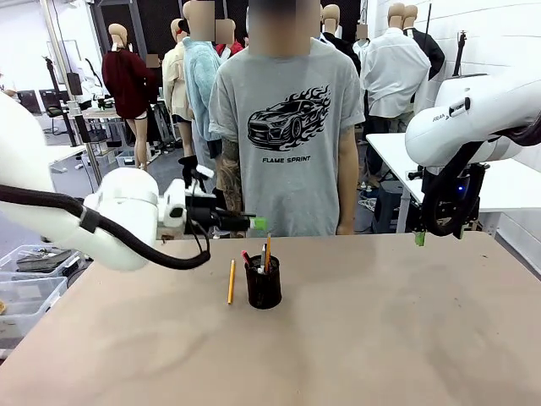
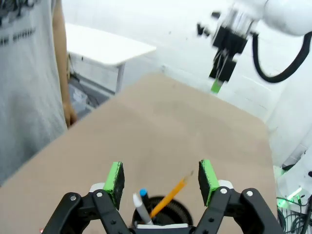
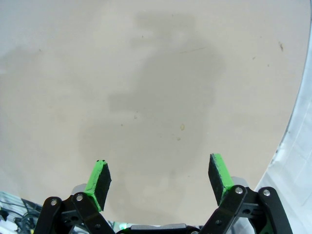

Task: Place the pens into the pen holder.
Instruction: Pick up a writing instrument from the table and place it into the Pen holder.

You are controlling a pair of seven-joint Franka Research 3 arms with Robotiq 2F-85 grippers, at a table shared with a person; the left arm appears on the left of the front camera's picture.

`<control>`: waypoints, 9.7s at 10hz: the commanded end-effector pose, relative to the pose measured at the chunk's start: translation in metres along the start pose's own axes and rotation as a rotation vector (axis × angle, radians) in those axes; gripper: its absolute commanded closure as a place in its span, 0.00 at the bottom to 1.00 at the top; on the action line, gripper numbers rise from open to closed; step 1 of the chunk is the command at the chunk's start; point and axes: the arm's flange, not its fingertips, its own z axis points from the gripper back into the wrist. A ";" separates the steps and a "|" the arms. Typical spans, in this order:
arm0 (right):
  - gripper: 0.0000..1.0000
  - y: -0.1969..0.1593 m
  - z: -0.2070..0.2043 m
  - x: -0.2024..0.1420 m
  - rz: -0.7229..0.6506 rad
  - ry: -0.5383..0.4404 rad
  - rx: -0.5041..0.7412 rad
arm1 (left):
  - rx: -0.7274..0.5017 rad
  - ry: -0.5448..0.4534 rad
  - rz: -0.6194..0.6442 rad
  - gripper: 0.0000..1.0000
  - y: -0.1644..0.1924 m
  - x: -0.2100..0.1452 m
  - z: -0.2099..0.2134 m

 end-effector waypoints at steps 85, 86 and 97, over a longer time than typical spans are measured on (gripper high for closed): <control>0.00 0.000 0.000 0.000 0.001 0.006 0.000 | 0.423 0.289 0.350 1.00 0.029 0.002 0.044; 0.00 0.000 0.000 0.000 0.001 0.006 0.000 | 0.370 0.243 0.323 1.00 0.029 0.006 0.041; 0.00 0.000 0.000 0.000 0.001 0.006 0.000 | -0.035 -0.010 0.077 1.00 0.022 -0.011 0.023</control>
